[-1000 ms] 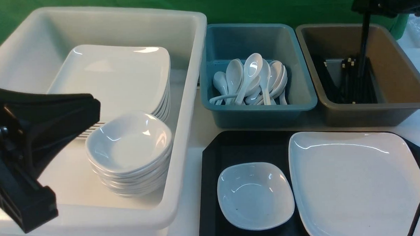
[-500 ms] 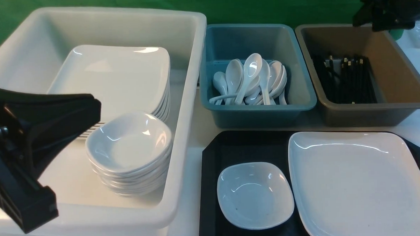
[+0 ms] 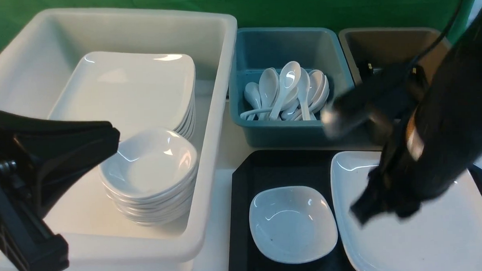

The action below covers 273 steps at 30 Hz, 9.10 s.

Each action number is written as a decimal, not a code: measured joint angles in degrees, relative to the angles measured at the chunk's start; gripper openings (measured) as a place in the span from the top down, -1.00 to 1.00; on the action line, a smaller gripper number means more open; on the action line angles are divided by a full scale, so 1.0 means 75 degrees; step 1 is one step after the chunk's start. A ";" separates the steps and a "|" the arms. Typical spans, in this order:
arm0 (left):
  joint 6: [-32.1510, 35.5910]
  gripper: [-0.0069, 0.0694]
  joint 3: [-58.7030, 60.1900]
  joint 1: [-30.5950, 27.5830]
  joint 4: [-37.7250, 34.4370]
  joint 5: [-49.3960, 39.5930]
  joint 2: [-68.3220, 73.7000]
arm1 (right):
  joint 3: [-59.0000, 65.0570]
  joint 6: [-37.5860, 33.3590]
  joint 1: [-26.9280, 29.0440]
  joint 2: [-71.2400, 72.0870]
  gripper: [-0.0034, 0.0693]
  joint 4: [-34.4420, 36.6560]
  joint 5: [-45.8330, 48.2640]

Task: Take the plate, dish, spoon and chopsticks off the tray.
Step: Use the right arm to grab a plate from the dinner plate, then use the right arm to put the plate into the large storage box on the left, then use the left arm to grab a small plate from the dinner plate, then use the left arm to put the small plate into the large storage box on the left

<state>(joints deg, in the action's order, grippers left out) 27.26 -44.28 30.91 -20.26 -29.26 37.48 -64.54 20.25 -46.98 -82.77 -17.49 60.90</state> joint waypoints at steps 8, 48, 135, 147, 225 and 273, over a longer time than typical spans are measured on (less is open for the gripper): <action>0.0000 0.80 0.0000 0.0000 -0.0147 -0.0061 0.0000 | 0.1432 0.1187 -0.0840 -0.1103 -0.48 -0.0382 -0.1514; 0.0005 0.80 0.0000 0.0000 -0.0190 -0.0086 0.0000 | 0.1317 0.0780 -0.0231 -0.2503 0.21 -0.0646 -0.2123; -0.3757 0.80 -0.1102 0.0000 0.4116 -0.3815 -0.2973 | -0.7460 -1.0427 -0.0308 -0.6462 0.72 0.0433 -0.4653; -0.3756 0.80 -0.1102 0.0000 0.3887 -0.3713 -0.2973 | -0.7502 -0.9789 -0.0216 -0.6471 -0.12 0.0371 -0.4958; -0.0471 -0.12 -0.3874 0.3481 0.4263 -0.0942 1.0099 | 0.2018 -0.0447 0.0117 0.7483 0.75 0.0950 0.0796; -0.2430 0.76 -0.2326 0.0893 0.5450 -0.2809 0.5884 | 0.2018 -0.0242 0.0117 0.6781 0.69 0.0997 -0.1073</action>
<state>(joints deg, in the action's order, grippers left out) 9.04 -61.72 37.61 20.61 -50.33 81.61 -49.41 18.44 -46.10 -31.91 -10.01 52.85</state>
